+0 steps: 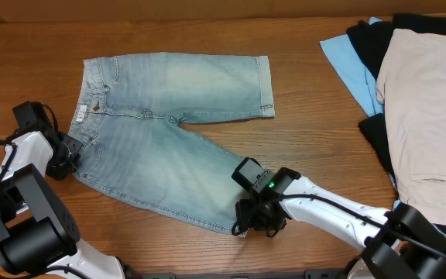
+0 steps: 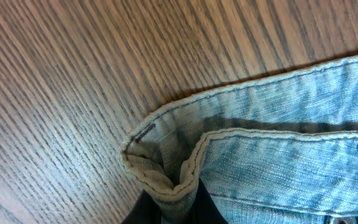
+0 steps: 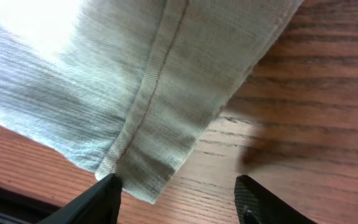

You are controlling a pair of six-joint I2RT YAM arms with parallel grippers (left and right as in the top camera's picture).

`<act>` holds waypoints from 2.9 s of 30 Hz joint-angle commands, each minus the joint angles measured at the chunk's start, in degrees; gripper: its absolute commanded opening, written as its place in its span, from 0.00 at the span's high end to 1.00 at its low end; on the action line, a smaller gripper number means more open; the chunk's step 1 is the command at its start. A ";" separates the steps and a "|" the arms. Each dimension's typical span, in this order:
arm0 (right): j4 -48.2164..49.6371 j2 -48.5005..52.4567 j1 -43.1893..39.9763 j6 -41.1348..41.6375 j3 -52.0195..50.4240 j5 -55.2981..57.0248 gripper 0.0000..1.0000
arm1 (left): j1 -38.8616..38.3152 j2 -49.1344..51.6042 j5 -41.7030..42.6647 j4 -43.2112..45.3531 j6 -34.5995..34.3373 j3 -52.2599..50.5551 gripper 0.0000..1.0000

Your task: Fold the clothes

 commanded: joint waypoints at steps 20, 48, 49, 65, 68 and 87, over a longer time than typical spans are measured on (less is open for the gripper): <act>-5.77 2.73 0.28 -10.82 12.61 2.91 0.38 | -0.50 3.13 6.16 -0.33 -0.15 -0.92 0.96; -11.39 5.66 2.95 -4.37 15.50 13.38 0.96 | -0.83 2.05 3.19 -6.27 8.83 1.44 0.96; -13.03 3.91 1.07 -4.39 17.20 13.42 0.96 | -0.96 1.33 3.28 -7.37 8.83 2.12 0.96; -32.24 -9.92 -22.99 -11.08 44.65 15.17 0.96 | -8.11 -26.45 5.57 -33.40 12.83 28.35 0.96; -34.99 -12.28 -22.99 -10.38 45.20 15.17 0.96 | -8.11 -29.81 5.49 -35.67 13.38 29.49 0.96; -11.72 8.57 -24.48 -18.29 44.83 18.18 0.96 | -8.09 -21.68 -1.73 -28.85 -0.35 9.25 0.96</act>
